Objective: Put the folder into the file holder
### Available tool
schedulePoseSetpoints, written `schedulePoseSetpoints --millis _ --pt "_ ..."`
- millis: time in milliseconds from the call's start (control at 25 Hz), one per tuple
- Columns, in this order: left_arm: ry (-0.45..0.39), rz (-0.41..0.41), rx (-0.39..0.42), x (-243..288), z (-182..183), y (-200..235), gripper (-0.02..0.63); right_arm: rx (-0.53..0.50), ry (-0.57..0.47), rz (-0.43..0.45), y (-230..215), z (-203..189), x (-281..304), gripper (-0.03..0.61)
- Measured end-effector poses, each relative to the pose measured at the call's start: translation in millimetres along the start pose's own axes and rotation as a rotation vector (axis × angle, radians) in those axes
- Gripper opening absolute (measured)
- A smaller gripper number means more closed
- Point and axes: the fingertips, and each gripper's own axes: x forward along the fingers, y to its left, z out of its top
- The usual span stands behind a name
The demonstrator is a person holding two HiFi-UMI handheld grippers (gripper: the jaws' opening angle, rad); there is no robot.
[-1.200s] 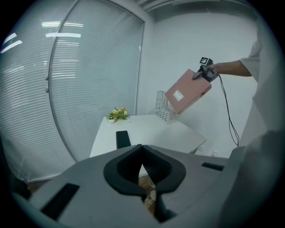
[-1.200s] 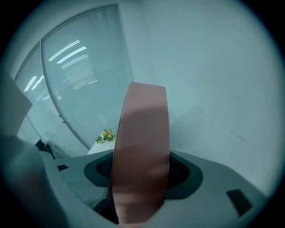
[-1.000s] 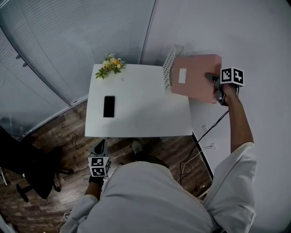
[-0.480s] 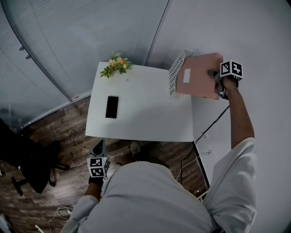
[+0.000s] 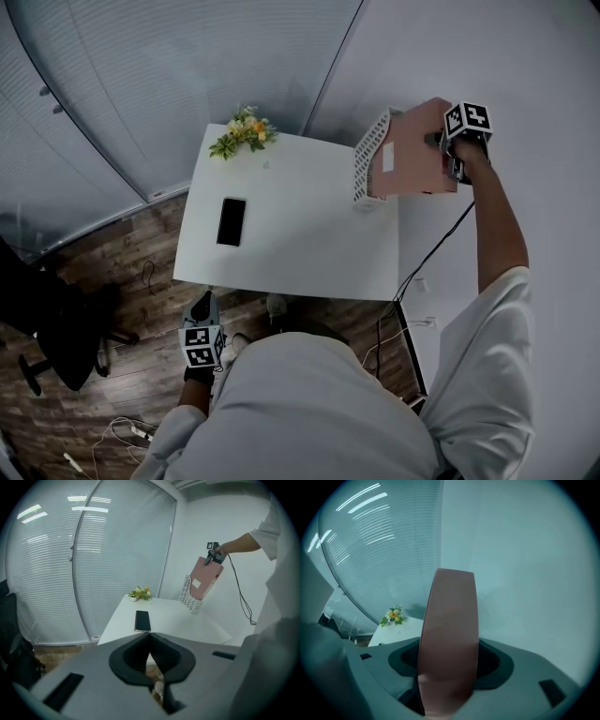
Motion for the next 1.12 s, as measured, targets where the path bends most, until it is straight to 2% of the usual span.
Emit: schedulePoseSetpoints --millis 600,1120 --pt "0.022 0.081 -0.083 9.9 -2.2 5.6 0.008 -0.028 0.194 0.009 11.0 30.5 72.8 0.308" --pt "0.051 0.128 -0.118 20.7 -6.8 3.3 0.008 -0.055 0.310 0.012 19.2 21.7 144.4 0.310"
